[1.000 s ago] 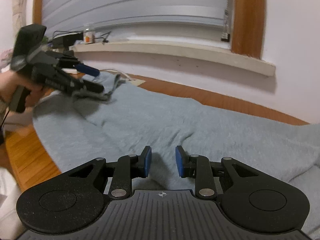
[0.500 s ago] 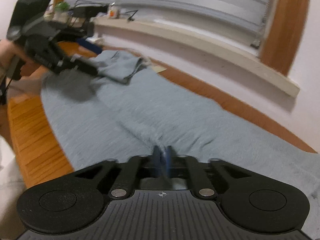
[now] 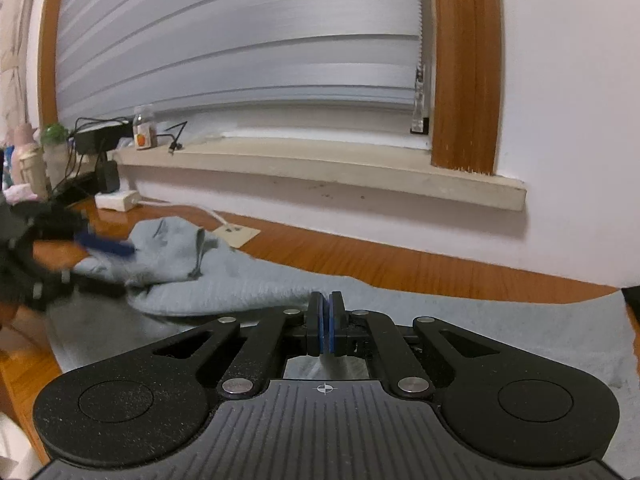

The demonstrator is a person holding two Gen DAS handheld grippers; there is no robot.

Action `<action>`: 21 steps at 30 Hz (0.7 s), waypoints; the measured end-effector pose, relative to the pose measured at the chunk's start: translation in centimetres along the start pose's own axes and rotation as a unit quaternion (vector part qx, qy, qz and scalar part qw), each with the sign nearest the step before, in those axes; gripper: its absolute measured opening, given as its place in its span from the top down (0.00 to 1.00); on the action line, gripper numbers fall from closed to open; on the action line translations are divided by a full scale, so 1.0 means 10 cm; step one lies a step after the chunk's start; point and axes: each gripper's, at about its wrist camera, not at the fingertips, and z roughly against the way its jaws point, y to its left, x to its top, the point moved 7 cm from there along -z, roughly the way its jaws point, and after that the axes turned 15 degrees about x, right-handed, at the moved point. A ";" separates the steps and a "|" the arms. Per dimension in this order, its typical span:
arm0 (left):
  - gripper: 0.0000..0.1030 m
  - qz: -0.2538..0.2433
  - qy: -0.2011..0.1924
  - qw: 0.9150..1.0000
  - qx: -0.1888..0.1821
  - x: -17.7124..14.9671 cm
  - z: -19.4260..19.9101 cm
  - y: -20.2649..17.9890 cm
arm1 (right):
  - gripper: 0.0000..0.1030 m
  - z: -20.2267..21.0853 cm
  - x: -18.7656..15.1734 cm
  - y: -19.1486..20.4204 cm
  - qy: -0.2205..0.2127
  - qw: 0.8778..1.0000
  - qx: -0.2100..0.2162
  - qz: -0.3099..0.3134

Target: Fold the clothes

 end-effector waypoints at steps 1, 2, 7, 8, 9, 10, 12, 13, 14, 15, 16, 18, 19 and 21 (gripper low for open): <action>0.57 -0.009 0.003 1.000 -0.012 0.01 -0.05 -0.12 | 0.97 0.00 0.01 0.01 -0.001 1.000 0.000 0.000; 0.57 -0.016 0.007 1.000 -0.013 0.03 -0.12 -0.18 | 0.97 -0.01 0.01 0.01 -0.002 1.000 0.000 0.000; 0.53 -0.046 0.026 0.998 -0.020 0.08 -0.44 -0.47 | 0.97 0.03 0.03 0.06 -0.005 1.000 0.005 0.006; 0.51 -0.052 0.030 0.998 -0.022 0.09 -0.51 -0.53 | 0.97 0.04 0.03 0.07 -0.005 1.000 0.006 0.007; 0.51 -0.059 0.034 0.997 -0.023 0.10 -0.57 -0.59 | 0.97 0.04 0.03 0.07 -0.005 1.000 0.007 0.007; 0.51 -0.065 0.038 0.997 -0.024 0.11 -0.64 -0.65 | 0.97 0.04 0.03 0.07 -0.005 1.000 0.007 0.008; 0.51 -0.077 0.045 0.996 -0.027 0.13 -0.77 -0.76 | 0.97 0.03 0.02 0.06 -0.004 1.000 0.008 0.007; 0.51 -0.083 0.049 0.995 -0.029 0.14 -0.83 -0.82 | 0.97 0.03 0.02 0.06 -0.004 1.000 0.008 0.006; 0.52 -0.088 0.052 0.994 -0.030 0.15 -0.89 -0.87 | 0.97 0.03 0.02 0.06 -0.005 1.000 0.008 0.006; 0.53 -0.086 0.051 0.994 -0.032 0.16 -0.91 -0.87 | 0.97 0.02 0.02 0.05 -0.006 1.000 0.009 0.005; 0.55 -0.085 0.050 0.995 -0.033 0.18 -0.93 -0.87 | 0.97 0.02 0.02 0.05 -0.007 1.000 0.010 0.004; 0.73 -0.081 0.049 0.995 -0.036 0.20 -0.98 -0.88 | 0.97 0.03 0.02 0.05 -0.008 1.000 0.010 0.004; 0.90 -0.080 0.048 0.995 -0.038 0.21 -1.00 -0.88 | 0.97 0.03 0.03 0.05 -0.008 1.000 0.010 0.004; 0.98 -0.075 0.041 0.995 -0.046 0.23 -0.99 -0.87 | 0.97 0.05 0.04 0.06 -0.010 1.000 0.010 0.006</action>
